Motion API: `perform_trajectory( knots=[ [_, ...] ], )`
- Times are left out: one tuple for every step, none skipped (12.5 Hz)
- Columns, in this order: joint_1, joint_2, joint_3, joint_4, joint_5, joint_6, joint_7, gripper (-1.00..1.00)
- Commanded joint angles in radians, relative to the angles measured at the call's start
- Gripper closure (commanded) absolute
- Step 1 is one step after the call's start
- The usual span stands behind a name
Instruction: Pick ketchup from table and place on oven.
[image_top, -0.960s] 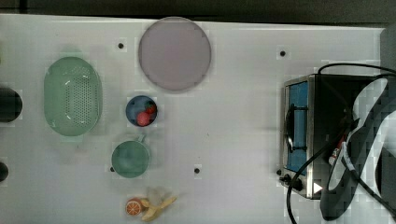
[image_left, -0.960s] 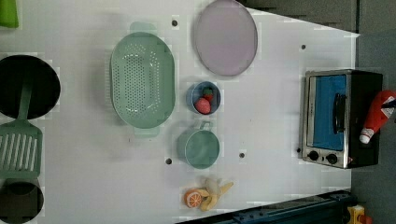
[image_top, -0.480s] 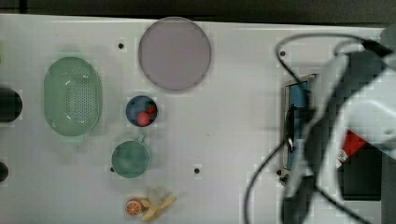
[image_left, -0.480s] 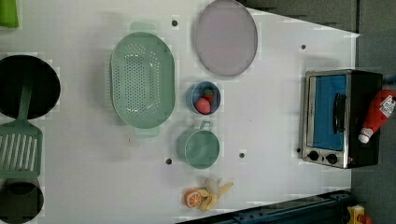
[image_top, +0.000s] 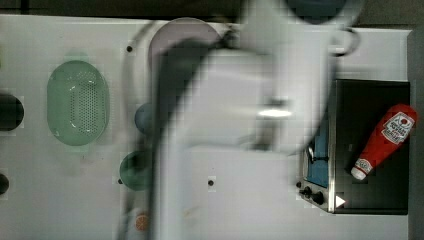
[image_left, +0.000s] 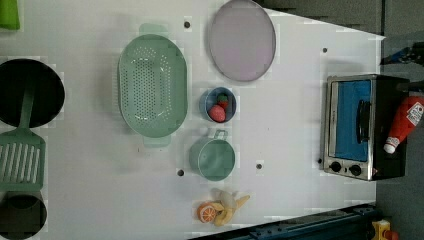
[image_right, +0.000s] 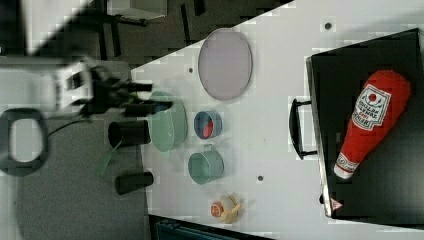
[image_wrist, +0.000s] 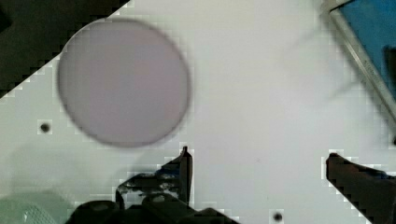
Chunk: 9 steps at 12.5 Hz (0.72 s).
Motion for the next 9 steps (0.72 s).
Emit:
perform_trajectory(
  knots=[
    [0.035,-0.146,-0.013,-0.097,-0.036,-0.06,0.266,-1.0],
    [0.039,-0.195,-0.008,-0.151,-0.036,-0.055,0.272,-1.0],
    [0.04,-0.244,-0.007,-0.207,-0.036,-0.054,0.273,-1.0],
    [0.039,-0.289,-0.008,-0.256,-0.036,-0.051,0.273,-1.0],
    [0.038,-0.324,-0.013,-0.288,-0.036,-0.05,0.273,-1.0],
    [0.038,-0.348,-0.014,-0.304,-0.036,-0.049,0.273,-1.0],
    [0.038,-0.362,-0.012,-0.311,-0.037,-0.051,0.273,-1.0],
    [0.038,-0.37,-0.01,-0.311,-0.037,-0.058,0.273,-1.0],
    [0.039,-0.374,-0.01,-0.311,-0.039,-0.059,0.273,-1.0]
  ],
)
